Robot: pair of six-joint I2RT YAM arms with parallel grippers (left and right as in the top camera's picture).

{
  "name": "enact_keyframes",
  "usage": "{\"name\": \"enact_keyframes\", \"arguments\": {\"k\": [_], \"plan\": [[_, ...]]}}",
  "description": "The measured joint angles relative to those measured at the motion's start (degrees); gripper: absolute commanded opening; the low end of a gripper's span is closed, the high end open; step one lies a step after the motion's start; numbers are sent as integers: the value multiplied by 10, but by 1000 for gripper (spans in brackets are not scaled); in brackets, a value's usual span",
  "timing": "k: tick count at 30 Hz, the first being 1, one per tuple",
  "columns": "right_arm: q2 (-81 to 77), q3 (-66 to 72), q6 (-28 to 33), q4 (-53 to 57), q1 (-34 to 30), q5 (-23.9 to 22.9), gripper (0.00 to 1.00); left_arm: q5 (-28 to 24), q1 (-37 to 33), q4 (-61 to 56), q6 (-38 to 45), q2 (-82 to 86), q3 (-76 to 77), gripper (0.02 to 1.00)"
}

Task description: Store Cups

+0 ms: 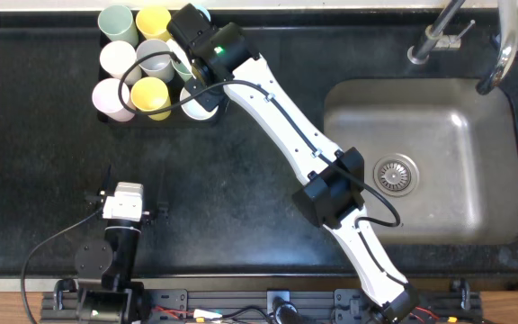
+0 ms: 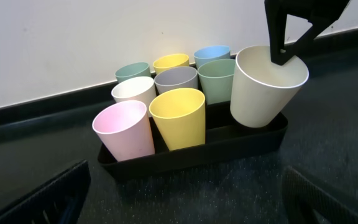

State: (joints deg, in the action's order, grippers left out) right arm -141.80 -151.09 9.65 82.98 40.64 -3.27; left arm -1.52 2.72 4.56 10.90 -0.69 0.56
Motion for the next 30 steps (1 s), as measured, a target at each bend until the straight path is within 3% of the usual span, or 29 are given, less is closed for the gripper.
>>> {"name": "enact_keyframes", "arguments": {"k": [30], "plan": [[-40,0,0,-9,0,3,42,0,0,0,0,0,0,998]]}}
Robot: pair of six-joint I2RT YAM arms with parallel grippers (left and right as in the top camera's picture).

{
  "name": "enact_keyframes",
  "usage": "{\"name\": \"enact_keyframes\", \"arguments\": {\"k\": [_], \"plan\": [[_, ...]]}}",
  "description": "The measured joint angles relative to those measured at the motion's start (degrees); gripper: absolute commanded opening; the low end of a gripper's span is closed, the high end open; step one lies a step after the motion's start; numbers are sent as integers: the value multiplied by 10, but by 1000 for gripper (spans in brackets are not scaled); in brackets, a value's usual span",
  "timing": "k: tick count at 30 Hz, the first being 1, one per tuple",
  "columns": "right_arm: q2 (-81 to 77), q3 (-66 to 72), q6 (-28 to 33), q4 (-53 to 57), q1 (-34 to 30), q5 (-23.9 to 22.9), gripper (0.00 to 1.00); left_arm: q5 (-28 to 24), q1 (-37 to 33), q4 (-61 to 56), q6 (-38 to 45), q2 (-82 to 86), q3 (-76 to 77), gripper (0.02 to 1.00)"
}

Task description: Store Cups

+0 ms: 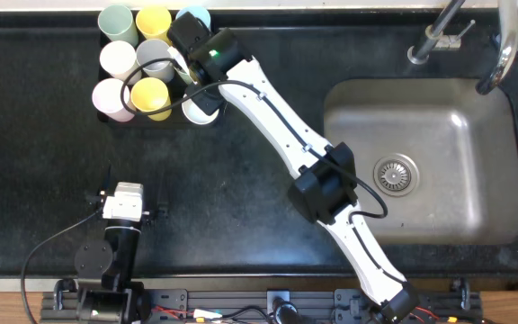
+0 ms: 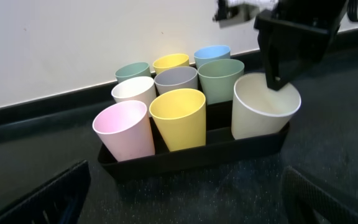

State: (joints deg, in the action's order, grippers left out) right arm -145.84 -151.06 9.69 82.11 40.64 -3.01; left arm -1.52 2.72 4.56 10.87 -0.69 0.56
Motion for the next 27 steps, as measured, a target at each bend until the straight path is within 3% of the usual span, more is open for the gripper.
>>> {"name": "enact_keyframes", "arguments": {"k": [3,4,7,8,9,22,27], "plan": [[-3,0,0,0,0,0,42,0,0,0,0,0,0,998],[-3,0,0,0,0,0,86,0,0,0,0,0,0,998],[-3,0,0,0,0,0,647,0,0,0,0,0,0,998],[-3,0,0,0,0,0,952,0,0,0,0,0,0,998],[-4,0,0,-1,0,0,998,0,0,0,0,0,0,998],[-4,-5,2,-10,-1,-26,998,0,0,0,0,0,0,998],[-7,-76,0,-9,-10,-35,998,0,0,0,0,0,0,998]]}}
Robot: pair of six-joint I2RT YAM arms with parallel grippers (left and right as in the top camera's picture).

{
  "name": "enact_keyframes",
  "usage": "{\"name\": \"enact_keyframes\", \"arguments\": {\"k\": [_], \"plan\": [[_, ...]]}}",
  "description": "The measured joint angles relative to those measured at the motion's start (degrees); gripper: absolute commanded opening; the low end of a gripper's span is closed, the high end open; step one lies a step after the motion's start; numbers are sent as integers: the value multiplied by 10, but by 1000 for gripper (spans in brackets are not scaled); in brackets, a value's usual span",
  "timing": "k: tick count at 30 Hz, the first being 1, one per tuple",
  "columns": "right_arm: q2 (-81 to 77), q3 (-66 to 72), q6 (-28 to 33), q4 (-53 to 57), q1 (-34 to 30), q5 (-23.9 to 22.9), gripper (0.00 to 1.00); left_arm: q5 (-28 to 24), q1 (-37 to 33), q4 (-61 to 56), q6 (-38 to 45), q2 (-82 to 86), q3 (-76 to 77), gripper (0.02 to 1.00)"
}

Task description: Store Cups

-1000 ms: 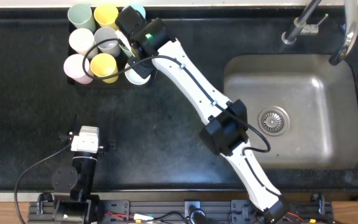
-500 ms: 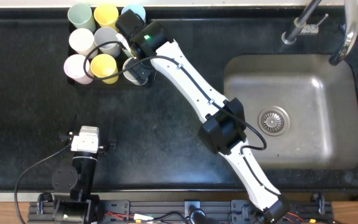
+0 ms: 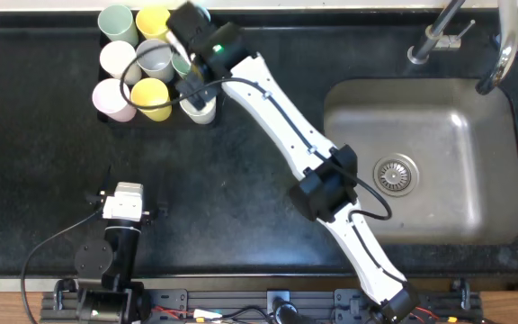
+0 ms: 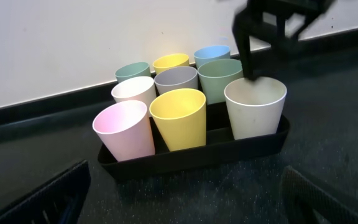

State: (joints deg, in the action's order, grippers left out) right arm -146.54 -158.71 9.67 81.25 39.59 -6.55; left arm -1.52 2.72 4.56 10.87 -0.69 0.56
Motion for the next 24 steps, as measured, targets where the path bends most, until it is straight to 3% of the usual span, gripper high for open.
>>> {"name": "enact_keyframes", "arguments": {"k": [8,15,19,24], "plan": [[4,-185,-21,55,-45,-56,998,0,0,0,0,0,0,998],[64,-195,-56,157,-134,-79,998,0,0,0,0,0,0,998],[154,-134,-80,155,-199,-97,998,0,0,0,0,0,0,998],[374,124,-112,149,-264,-107,998,0,0,0,0,0,0,998]]}}
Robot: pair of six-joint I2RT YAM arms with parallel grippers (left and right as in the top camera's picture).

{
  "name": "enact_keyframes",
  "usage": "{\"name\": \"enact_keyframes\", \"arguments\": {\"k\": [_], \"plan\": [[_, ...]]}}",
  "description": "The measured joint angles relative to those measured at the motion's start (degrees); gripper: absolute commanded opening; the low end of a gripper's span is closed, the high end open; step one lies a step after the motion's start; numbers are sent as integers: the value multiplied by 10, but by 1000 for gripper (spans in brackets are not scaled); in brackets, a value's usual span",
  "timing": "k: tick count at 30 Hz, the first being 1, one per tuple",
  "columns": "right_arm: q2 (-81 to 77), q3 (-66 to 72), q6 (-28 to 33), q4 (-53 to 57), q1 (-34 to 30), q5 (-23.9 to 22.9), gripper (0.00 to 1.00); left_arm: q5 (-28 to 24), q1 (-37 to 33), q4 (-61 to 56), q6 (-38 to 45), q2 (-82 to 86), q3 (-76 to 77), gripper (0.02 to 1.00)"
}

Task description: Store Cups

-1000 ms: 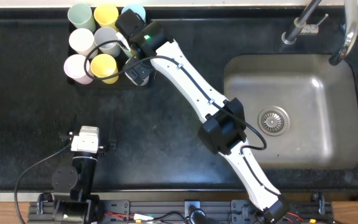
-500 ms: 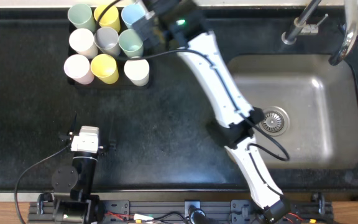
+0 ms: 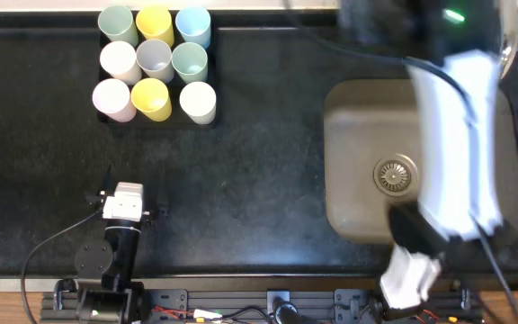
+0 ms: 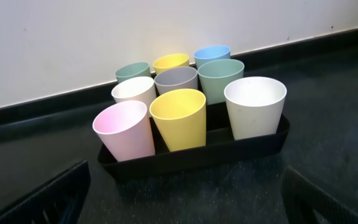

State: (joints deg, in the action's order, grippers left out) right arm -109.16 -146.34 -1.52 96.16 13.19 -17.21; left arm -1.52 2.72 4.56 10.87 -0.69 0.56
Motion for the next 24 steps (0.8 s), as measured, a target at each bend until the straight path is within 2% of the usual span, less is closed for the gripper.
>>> {"name": "enact_keyframes", "arguments": {"k": [4,6,9,12,15,18,24], "plan": [[183,278,-37,-12,-26,18,998,0,0,0,0,0,0,998],[261,418,-52,-86,-34,39,998,0,0,0,0,0,0,1000],[363,626,-67,-286,-38,52,998,0,0,0,0,0,0,998],[468,852,-75,-590,-38,46,993,0,0,0,0,0,0,998],[552,1010,-79,-784,-38,43,998,0,0,0,0,0,0,998],[622,1116,-80,-859,-38,43,996,0,0,0,0,0,0,998],[707,1241,-82,-866,-38,43,998,0,0,0,0,1,0,998]]}}
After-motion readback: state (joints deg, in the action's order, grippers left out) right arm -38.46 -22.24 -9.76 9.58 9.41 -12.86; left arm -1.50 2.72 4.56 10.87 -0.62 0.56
